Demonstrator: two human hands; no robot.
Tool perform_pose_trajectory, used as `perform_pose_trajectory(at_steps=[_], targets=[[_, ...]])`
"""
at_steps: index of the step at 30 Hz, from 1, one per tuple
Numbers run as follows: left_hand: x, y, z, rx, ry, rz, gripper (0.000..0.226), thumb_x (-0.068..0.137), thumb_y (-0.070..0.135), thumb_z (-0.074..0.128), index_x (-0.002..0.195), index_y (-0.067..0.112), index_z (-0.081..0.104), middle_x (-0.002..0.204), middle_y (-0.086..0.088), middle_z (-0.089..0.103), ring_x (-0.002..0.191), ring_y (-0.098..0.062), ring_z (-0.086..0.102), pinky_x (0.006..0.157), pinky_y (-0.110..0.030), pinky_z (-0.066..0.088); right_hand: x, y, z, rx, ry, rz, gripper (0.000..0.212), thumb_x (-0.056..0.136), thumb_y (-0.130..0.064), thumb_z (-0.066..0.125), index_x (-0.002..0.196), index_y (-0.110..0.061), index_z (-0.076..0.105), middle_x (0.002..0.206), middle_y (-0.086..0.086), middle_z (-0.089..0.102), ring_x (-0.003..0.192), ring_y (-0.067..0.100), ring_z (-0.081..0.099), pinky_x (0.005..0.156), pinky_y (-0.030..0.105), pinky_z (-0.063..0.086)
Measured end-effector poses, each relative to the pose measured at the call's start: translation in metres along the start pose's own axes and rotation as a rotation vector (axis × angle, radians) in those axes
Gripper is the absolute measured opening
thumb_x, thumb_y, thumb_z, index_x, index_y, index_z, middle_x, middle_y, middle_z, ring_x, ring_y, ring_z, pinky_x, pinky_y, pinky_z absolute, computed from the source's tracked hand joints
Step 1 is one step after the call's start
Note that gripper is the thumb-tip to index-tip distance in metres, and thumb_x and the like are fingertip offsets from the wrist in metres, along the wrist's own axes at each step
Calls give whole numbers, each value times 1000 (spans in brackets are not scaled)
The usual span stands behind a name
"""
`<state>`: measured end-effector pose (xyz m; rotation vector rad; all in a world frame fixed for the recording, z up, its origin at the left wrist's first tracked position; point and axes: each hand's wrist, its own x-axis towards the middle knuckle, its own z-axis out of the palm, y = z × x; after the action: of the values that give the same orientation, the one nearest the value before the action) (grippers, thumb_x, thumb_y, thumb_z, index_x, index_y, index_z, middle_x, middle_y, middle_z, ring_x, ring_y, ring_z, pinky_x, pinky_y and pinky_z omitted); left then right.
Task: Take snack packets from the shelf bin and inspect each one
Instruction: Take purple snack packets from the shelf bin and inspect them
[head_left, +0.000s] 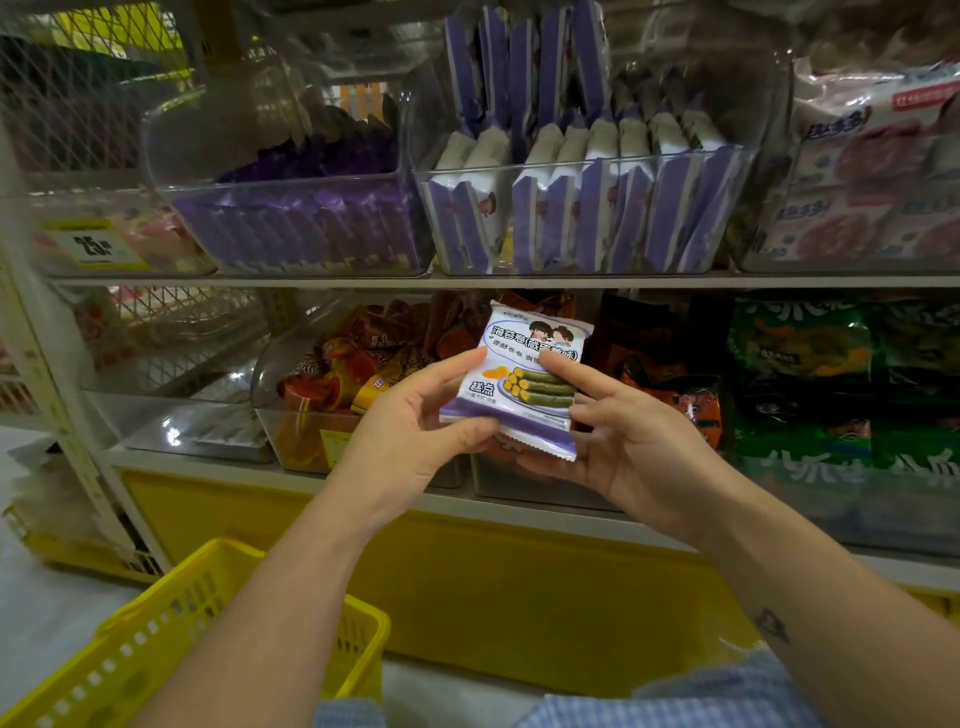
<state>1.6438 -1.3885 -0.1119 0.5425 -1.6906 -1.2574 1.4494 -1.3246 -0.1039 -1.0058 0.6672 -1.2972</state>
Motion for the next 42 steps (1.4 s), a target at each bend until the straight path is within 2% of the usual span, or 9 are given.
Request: perform_pose_trajectory(at_steps=[4,8,12,15,20,25,31,38,42], targets=[[-1,-4,1,164,70,34,52,82,1,70,112,42,63,129,10,61,108,2,61,82,-16,53,0,1,3,-77,25,-64,48,98,5,39,136,-22,50,118,8,70,100,28,70,75,38,60],[-3,-4,11,465,79,76,45,88,18,68,114,51,53,136,26,40,121,16,41,96,-9,42,-2,8,6,-521,88,-252,71,95,-4,55,133,-60,31,130,-10,61,100,16,70,76,29,59],[-3,-3,21,153,31,-64,50,79,46,64,127,46,50,140,12,50,121,0,55,97,-22,49,3,17,10,-645,154,-321,103,87,-19,68,144,-55,-10,127,-17,56,92,16,73,79,35,60],[-4,-2,21,-88,-39,-151,66,71,50,72,133,40,52,132,10,61,115,-14,63,95,-37,52,4,18,12,-606,145,-291,95,81,-27,69,151,-41,6,124,-18,58,93,14,72,74,24,58],[-4,-1,18,-384,-101,-283,69,76,35,71,141,31,46,129,-8,64,112,-27,65,94,-41,53,3,18,13,-625,185,-292,38,97,-21,51,135,-25,53,98,2,70,82,7,70,75,19,55],[-6,0,18,-649,-162,-336,47,91,24,53,138,21,50,132,-20,60,123,-39,56,105,-54,42,2,17,10,-708,212,-268,62,87,-31,66,136,-50,32,124,-17,57,100,-9,61,75,15,54],[-4,-2,15,-330,-87,-313,46,95,13,48,140,25,46,124,-7,67,113,-26,65,90,-38,57,4,14,2,-709,269,-214,101,77,-30,77,152,-40,10,121,-29,53,101,-1,65,87,31,57],[-2,-11,17,-19,43,-153,50,94,13,59,133,41,46,120,7,69,111,-15,65,85,-41,57,4,21,-1,-925,250,-252,68,74,-14,82,120,-43,42,109,-23,60,100,-10,60,77,12,54],[-1,-12,12,-107,56,-175,47,95,5,54,128,38,51,120,4,69,119,-21,61,93,-46,52,4,21,2,-985,230,-265,59,79,-13,78,109,-48,42,109,-19,60,103,0,62,85,24,56]])
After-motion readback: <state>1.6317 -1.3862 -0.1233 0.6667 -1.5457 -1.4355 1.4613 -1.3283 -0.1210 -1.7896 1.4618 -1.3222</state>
